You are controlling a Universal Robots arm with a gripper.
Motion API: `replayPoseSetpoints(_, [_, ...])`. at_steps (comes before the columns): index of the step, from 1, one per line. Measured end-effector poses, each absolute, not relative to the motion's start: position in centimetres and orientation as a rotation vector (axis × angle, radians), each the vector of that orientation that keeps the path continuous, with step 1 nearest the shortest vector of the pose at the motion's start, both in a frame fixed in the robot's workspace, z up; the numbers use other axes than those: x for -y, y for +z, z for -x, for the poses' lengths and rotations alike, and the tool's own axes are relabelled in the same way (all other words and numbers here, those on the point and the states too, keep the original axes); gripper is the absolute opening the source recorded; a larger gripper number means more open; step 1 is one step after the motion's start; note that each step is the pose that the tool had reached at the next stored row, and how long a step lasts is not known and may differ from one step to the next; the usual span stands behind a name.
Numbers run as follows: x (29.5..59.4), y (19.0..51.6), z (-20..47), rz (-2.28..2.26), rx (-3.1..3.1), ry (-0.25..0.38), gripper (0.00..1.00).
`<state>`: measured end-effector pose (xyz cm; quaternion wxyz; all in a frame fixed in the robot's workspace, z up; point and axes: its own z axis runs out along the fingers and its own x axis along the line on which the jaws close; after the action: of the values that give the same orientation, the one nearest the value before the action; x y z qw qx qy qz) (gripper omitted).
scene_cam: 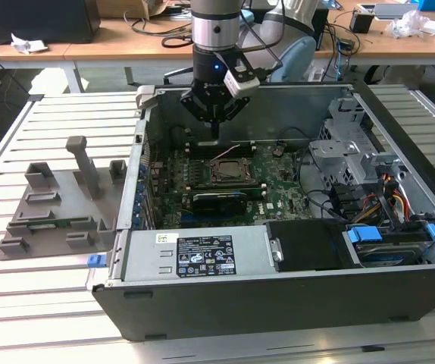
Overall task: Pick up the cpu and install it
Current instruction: 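Install the first cpu locking lever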
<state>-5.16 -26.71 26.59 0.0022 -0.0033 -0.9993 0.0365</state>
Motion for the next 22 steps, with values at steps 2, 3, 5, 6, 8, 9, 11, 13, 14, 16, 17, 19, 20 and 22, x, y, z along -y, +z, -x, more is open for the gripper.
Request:
replayPoseSetpoints(2, [27.1, 26.6, 5.2, 0.01, 3.136, 0.103, 0.11])
replayPoseSetpoints(3, [27.2, 26.5, 5.2, 0.01, 3.136, 0.095, 0.11])
replayPoseSetpoints(5, [27.6, 26.5, 5.2, 0.01, 3.136, 0.068, 0.11])
replayPoseSetpoints(6, [27.8, 26.5, 5.2, 0.01, 3.137, 0.042, 0.11])
replayPoseSetpoints(8, [28.4, 26.4, 5.2, 0.01, 3.137, -0.012, 0.11])
replayPoseSetpoints(9, [28.5, 26.4, 5.2, 0.01, 3.137, -0.021, 0.11])
replayPoseSetpoints(11, [29.2, 26.3, 5.1, 0.01, 3.136, -0.066, 0.11])
replayPoseSetpoints(13, [29.5, 26.2, 5.1, 0.01, 3.135, -0.098, 0.11])
replayPoseSetpoints(14, [29.5, 26.2, 5.1, 0.01, 3.135, -0.116, 0.11])
replayPoseSetpoints(16, [29.6, 26.2, 5.0, 0.01, 3.134, -0.137, 0.11])
replayPoseSetpoints(17, [29.6, 26.2, 5.0, 0.01, 3.134, -0.137, 0.11])
replayPoseSetpoints(19, [29.6, 26.2, 5.0, 0.01, 3.134, -0.138, 0.11])
replayPoseSetpoints(20, [29.6, 26.2, 5.0, 0.01, 3.134, -0.138, 0.11])
replayPoseSetpoints(22, [29.6, 26.2, 5.0, 0.008, 3.134, -0.138, 0.11])
